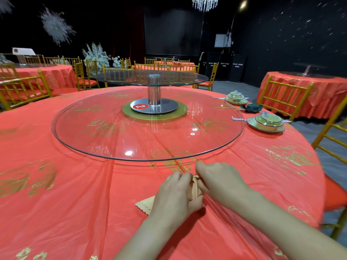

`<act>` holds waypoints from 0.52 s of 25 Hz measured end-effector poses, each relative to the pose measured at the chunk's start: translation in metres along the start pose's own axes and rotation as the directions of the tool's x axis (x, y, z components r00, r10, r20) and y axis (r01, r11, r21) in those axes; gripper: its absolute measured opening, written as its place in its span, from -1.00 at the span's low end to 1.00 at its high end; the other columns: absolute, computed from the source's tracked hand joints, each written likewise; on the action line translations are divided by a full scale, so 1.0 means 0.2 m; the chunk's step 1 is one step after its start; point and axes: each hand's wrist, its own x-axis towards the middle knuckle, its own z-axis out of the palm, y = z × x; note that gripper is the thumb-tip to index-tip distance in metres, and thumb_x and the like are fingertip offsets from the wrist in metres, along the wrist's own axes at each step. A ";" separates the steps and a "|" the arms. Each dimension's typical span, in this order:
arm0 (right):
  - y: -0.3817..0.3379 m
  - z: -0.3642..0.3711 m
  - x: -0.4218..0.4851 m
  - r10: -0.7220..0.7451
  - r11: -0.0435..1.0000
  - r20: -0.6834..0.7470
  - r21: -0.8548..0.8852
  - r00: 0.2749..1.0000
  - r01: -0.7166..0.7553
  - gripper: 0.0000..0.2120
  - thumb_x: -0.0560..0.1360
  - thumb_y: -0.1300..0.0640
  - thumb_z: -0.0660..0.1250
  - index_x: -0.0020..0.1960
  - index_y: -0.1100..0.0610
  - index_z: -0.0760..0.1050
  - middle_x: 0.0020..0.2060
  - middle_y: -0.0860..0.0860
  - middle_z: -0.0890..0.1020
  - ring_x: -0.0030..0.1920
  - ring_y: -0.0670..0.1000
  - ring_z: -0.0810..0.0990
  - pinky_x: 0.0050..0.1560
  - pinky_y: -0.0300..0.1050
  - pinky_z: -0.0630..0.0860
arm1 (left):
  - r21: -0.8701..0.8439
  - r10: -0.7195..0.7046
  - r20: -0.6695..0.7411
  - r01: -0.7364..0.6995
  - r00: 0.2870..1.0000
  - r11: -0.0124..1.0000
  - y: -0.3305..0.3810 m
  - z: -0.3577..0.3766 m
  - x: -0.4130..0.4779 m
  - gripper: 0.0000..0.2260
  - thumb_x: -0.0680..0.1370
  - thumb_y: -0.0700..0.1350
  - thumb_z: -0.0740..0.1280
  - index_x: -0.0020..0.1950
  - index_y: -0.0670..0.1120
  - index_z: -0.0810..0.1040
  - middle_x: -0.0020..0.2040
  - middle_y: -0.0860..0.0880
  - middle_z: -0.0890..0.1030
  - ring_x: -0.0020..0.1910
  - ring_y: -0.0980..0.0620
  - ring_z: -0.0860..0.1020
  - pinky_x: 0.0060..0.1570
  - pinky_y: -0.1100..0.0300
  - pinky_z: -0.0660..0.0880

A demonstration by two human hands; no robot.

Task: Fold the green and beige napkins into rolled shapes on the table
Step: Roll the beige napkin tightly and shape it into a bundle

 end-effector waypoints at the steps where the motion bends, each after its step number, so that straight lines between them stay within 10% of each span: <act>1: -0.01 0.03 -0.02 0.003 1.000 0.013 0.015 1.000 -0.003 -0.67 0.23 0.07 0.52 -0.18 0.14 0.42 -0.43 0.06 0.58 -0.40 0.12 0.60 -0.49 -0.17 0.20 | -0.008 -0.010 -0.007 0.010 1.000 1.000 0.00 0.00 0.00 -0.42 0.27 0.31 0.10 0.11 -0.03 0.48 -0.05 0.03 0.45 -0.01 -0.02 0.46 -0.04 0.16 0.36; 7: 0.05 0.12 -0.09 0.219 0.783 0.013 0.595 0.976 -0.184 -0.96 0.44 0.17 0.35 -0.11 0.07 0.54 -0.41 -0.07 0.56 -0.31 -0.04 0.54 -0.22 -0.12 0.40 | -0.122 -0.060 -0.006 0.059 0.998 0.991 -0.01 0.00 0.00 -0.43 0.26 0.30 0.16 0.18 0.08 0.49 -0.04 0.10 0.45 0.00 0.06 0.47 -0.02 0.22 0.38; 13: 0.08 0.05 -0.08 0.160 0.727 0.146 0.652 0.976 -0.216 -0.80 0.32 0.19 0.38 -0.33 -0.08 0.45 -0.53 -0.12 0.50 -0.46 -0.20 0.45 -0.36 -0.35 0.34 | -0.132 -0.039 0.004 0.039 0.999 0.991 -0.01 0.01 0.00 -0.48 0.29 0.27 0.26 0.19 0.09 0.48 -0.02 0.09 0.45 0.01 0.07 0.47 0.00 0.23 0.38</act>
